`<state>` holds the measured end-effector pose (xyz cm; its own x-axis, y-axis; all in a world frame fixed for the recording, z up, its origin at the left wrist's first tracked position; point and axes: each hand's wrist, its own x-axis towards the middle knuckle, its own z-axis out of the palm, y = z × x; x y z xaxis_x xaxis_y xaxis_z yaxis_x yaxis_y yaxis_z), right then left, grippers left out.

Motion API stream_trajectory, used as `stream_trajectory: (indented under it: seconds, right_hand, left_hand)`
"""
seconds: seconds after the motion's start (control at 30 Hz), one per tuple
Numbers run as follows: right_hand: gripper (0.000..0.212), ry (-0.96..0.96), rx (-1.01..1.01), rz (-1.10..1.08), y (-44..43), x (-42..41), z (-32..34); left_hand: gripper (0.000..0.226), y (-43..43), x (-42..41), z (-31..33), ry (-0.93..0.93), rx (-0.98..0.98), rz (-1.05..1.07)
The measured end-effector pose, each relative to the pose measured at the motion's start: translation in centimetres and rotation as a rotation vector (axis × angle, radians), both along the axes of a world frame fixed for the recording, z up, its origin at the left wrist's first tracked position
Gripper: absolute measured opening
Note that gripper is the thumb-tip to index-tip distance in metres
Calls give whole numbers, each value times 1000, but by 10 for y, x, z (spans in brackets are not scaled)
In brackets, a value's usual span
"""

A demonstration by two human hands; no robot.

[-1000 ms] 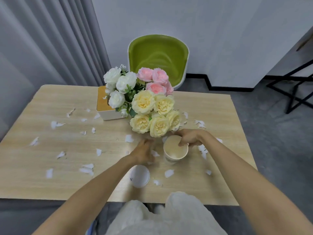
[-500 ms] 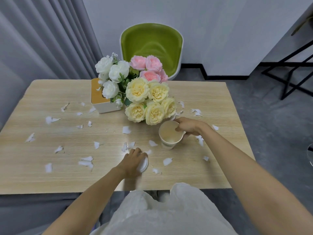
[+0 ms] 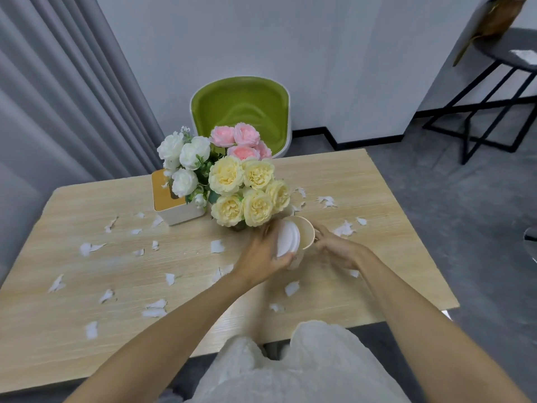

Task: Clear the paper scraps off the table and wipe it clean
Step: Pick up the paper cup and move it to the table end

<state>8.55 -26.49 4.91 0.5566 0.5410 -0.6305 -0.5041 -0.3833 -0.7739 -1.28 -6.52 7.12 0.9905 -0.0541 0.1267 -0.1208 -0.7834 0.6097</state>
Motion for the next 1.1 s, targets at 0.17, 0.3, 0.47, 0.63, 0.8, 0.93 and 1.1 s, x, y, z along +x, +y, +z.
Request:
stream_trajectory:
  seconds: [0.17,0.3,0.47,0.63,0.8,0.93,1.1]
  right_hand:
    - [115,-396,-111,-102,33,-17,-42]
    - [86,-515,-26,-273,53,-23,-62]
    - [85,-669,-145,-338,44,-44,-23]
    - [84,-845,-364,-339,31,-64,8]
    - [82,-911,-510,-327,31,-80,20]
    - [84,-965,-584,-316,30,-92,22]
    - [83,-967,-613,-367,25,-104,30]
  left_hand:
    - [69,-13,20,1,115,36,15]
    - [79,-14,29,6,169,34,38]
    - [81,-15,32,14,159,35,-48]
    - [85,-28,35,24,211,-100,-72]
    - [97,-35,29,20,175,-67,-111]
    - [87,-38,17,20,161,-102,-196]
    - [83,-42,7,30,91,-60,-257]
